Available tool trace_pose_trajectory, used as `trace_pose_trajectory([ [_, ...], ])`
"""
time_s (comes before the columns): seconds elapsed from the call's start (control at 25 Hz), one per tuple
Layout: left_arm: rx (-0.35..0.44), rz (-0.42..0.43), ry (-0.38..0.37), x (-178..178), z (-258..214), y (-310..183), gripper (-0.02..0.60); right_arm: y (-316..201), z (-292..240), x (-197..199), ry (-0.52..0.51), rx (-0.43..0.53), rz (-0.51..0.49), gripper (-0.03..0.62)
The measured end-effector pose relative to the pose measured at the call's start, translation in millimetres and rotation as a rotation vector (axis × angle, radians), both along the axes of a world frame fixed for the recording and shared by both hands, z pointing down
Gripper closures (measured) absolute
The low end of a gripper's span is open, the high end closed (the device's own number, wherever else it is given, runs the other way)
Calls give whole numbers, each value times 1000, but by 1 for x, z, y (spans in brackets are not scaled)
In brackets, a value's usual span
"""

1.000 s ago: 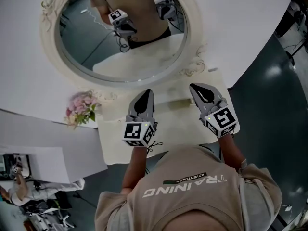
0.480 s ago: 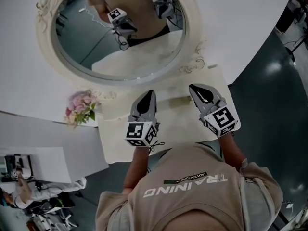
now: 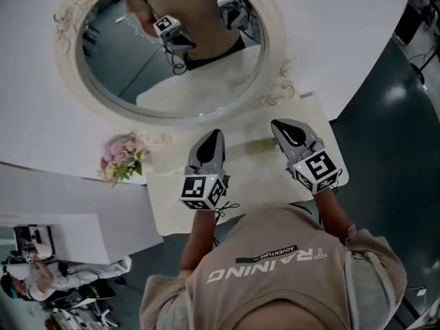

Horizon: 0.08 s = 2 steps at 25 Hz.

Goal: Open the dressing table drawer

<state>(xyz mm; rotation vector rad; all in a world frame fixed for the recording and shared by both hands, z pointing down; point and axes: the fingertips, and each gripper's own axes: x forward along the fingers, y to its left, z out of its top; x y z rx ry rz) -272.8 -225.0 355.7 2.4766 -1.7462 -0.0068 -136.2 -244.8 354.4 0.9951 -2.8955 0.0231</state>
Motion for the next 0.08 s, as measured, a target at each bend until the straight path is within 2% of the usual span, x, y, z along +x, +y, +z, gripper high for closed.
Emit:
trace_pose_trajectory([
  [0.08,-10,2,14,-7,-4,-2,563,-2,-5,-7,7,-12,2,592],
])
